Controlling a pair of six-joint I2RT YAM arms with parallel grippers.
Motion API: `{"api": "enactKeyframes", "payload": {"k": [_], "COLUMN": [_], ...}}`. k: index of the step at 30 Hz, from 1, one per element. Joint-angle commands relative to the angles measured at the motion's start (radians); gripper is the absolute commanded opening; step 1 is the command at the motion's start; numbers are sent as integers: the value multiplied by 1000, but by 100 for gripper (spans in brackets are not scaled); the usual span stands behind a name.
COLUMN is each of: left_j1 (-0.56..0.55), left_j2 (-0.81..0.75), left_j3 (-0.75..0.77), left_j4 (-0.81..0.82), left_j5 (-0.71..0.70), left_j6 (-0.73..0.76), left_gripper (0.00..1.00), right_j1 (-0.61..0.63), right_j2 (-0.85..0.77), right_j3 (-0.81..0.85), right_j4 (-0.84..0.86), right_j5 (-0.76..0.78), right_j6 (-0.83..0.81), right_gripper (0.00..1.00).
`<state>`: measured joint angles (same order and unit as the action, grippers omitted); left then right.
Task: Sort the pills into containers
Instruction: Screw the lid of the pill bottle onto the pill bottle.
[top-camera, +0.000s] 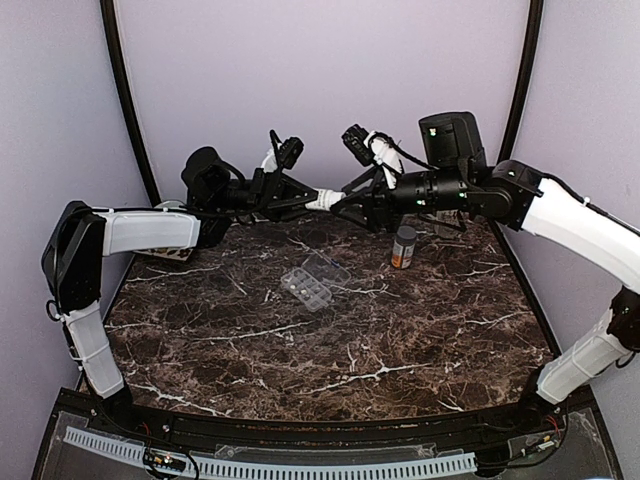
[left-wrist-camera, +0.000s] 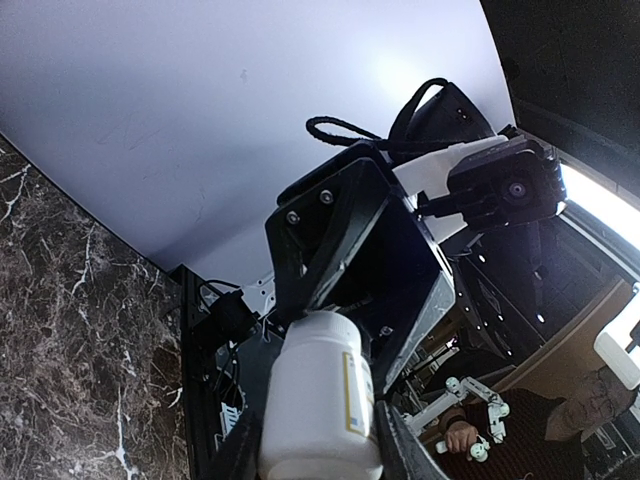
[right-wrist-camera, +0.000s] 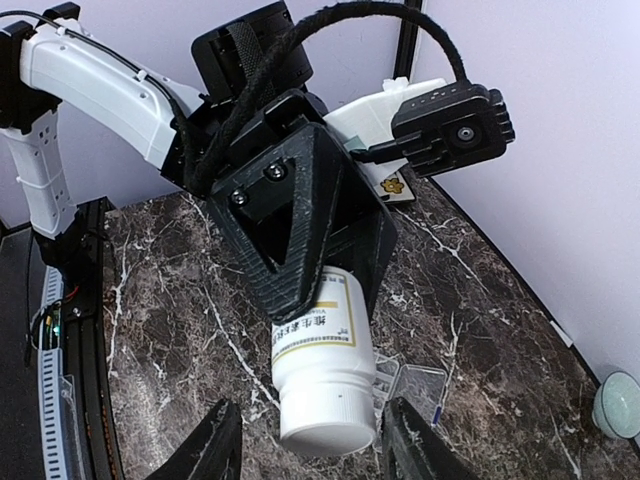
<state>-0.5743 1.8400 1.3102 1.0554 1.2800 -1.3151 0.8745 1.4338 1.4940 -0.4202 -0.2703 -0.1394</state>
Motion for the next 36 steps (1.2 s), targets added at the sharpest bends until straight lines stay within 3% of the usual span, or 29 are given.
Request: {"api": "enactKeyframes", "payload": {"k": [1, 4, 10, 23, 36], "left_j1": [-6, -6, -6, -15, -25], "left_j2": [-12, -14, -18, -4, -2], "left_j3": [31, 30, 28, 29, 2], "left_j4": [9, 6, 7, 120, 269], "left_j5": [13, 11, 0, -46, -134], "left_j6": [20, 24, 29, -31, -95], "left_gripper": [0, 0, 0, 0, 0], "right_j1": [15, 17, 20, 9, -34], "right_j2": [8, 13, 19, 30, 51], "right_j3": [37, 44, 42, 7, -1], "right_j4": [22, 17, 9, 114, 211], "right_j5": [-6, -6, 4, -24, -86], "right_j6": [-8, -7, 3, 163, 378], "right_gripper": [44, 31, 19, 9, 7]}}
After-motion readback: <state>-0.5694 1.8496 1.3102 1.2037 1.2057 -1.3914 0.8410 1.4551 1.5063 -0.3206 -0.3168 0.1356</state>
